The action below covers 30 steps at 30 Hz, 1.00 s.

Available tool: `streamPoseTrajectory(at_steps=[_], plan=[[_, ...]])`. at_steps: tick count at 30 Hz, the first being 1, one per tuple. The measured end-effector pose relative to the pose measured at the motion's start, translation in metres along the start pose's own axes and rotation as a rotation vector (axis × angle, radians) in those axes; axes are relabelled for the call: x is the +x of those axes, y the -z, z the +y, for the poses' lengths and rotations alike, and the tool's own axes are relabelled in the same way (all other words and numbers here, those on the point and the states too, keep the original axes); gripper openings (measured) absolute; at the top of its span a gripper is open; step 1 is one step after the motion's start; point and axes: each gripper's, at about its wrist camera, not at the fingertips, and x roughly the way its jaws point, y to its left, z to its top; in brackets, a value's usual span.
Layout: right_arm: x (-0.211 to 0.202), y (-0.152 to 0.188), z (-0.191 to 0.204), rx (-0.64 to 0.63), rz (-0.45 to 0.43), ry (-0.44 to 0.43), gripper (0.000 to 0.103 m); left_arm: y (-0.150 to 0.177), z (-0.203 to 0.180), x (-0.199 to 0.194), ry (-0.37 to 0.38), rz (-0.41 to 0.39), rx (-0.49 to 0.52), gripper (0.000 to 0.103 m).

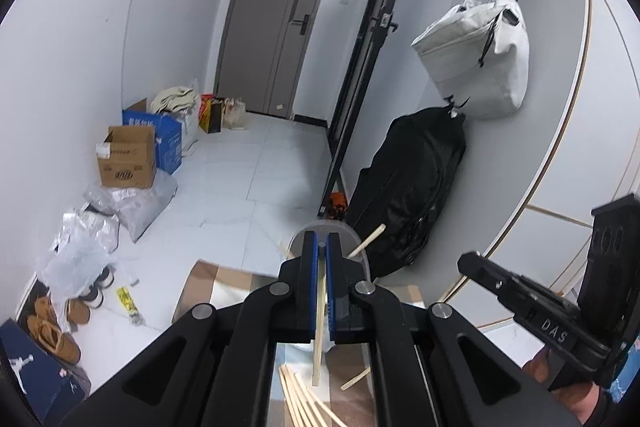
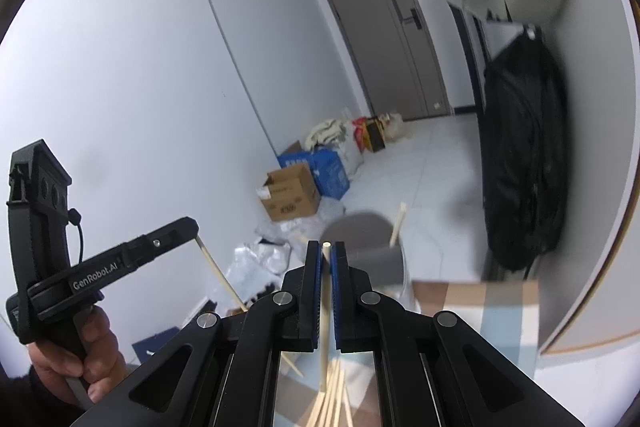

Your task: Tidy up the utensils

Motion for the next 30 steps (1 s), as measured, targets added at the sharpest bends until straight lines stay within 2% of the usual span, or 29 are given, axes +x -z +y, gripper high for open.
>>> streamPoseTrajectory(at_steps=[5, 14, 21, 30], plan=[[0.002, -0.045, 0.011, -0.052, -0.029, 0.007, 0.004, -0.031, -0.008, 0.003, 0.003, -0.027, 0.028, 0.0], [0.026, -0.1, 0.019, -0.104, -0.063, 0.01, 0.004, -0.072, -0.013, 0.026, -0.006, -0.074, 0.05, 0.0], [0.052, -0.114, 0.006, -0.091, -0.08, 0.026, 0.004, -0.079, -0.006, 0.054, -0.022, -0.076, 0.045, 0.0], [0.097, -0.104, -0.014, -0.087, -0.059, 0.043, 0.004, -0.07, 0.004, 0.089, -0.026, -0.041, 0.049, 0.0]])
